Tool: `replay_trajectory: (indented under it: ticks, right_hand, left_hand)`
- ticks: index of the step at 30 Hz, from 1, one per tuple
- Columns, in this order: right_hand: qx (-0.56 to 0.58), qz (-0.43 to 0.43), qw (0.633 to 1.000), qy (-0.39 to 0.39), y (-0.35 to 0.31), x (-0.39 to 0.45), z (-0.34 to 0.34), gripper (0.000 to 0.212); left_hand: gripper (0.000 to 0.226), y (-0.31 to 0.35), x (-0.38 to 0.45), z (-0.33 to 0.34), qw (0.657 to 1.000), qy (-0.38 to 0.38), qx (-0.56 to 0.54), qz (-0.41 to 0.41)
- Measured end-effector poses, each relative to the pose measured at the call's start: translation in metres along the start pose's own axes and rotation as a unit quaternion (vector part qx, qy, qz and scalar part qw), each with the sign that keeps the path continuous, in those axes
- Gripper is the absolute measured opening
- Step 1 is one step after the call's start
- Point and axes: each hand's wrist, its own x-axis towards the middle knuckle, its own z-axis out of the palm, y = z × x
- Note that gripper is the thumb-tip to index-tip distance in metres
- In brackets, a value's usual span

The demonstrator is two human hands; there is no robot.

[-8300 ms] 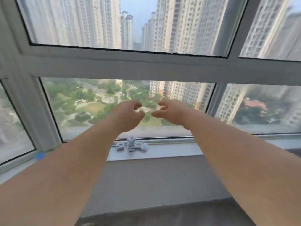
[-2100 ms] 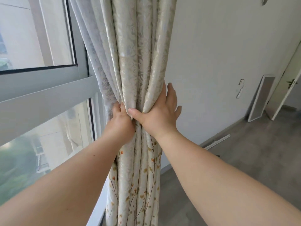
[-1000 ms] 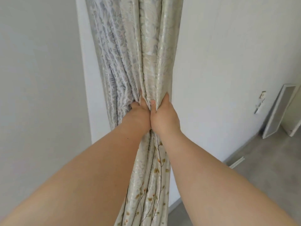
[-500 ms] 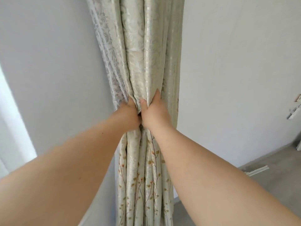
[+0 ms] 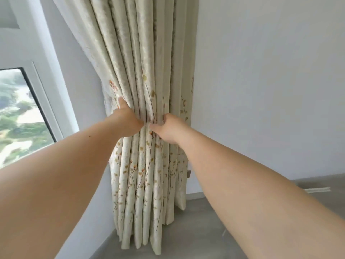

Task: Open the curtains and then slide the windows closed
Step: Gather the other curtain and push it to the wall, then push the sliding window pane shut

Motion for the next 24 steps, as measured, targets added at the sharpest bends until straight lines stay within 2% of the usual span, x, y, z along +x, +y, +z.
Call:
replay_trajectory:
  ticks: [3,6,10,12,15,17,19,21,22,24]
  right_hand:
    - [-0.059,-0.010,0.996,-0.066,0.000,-0.033,0.013,0.069]
    - [-0.100,-0.023,0.990,-0.093,-0.008,-0.064,0.024,0.065]
    - [-0.149,-0.083,0.975,-0.141,-0.056,-0.118,0.078,0.062]
    - [-0.154,-0.144,0.963,-0.170,-0.105,-0.156,0.127,0.054]
    - [-0.202,-0.247,0.924,-0.210,-0.189,-0.225,0.212,0.032]
    - [-0.234,-0.348,0.862,-0.283,-0.265,-0.319,0.297,0.034]
    - [-0.255,-0.426,0.801,-0.334,-0.313,-0.397,0.347,0.028]
    - [-0.268,-0.558,0.699,-0.359,-0.366,-0.516,0.390,0.040]
    - [-0.262,-0.601,0.662,-0.362,-0.381,-0.555,0.396,0.044]
    - [-0.240,-0.691,0.563,-0.383,-0.414,-0.650,0.411,0.044]
  left_hand:
    - [0.096,-0.022,-0.034,-0.002,1.000,0.003,-0.006,-0.022]
    - [0.089,-0.048,-0.067,-0.003,1.000,0.006,0.000,0.013]
    - [0.074,-0.141,-0.149,-0.014,0.994,-0.082,0.048,0.052]
    - [0.068,-0.215,-0.210,-0.030,0.993,-0.093,0.067,0.015]
    - [0.065,-0.320,-0.316,-0.066,0.993,-0.060,0.042,-0.095]
    - [0.063,-0.408,-0.432,-0.097,0.974,-0.028,0.035,-0.220]
    - [0.061,-0.455,-0.515,-0.118,0.955,0.007,0.049,-0.294]
    - [0.063,-0.497,-0.633,-0.141,0.917,0.035,0.036,-0.396]
    - [0.062,-0.506,-0.668,-0.147,0.905,0.052,0.020,-0.422]
    - [0.055,-0.516,-0.762,-0.156,0.863,0.098,-0.015,-0.495]
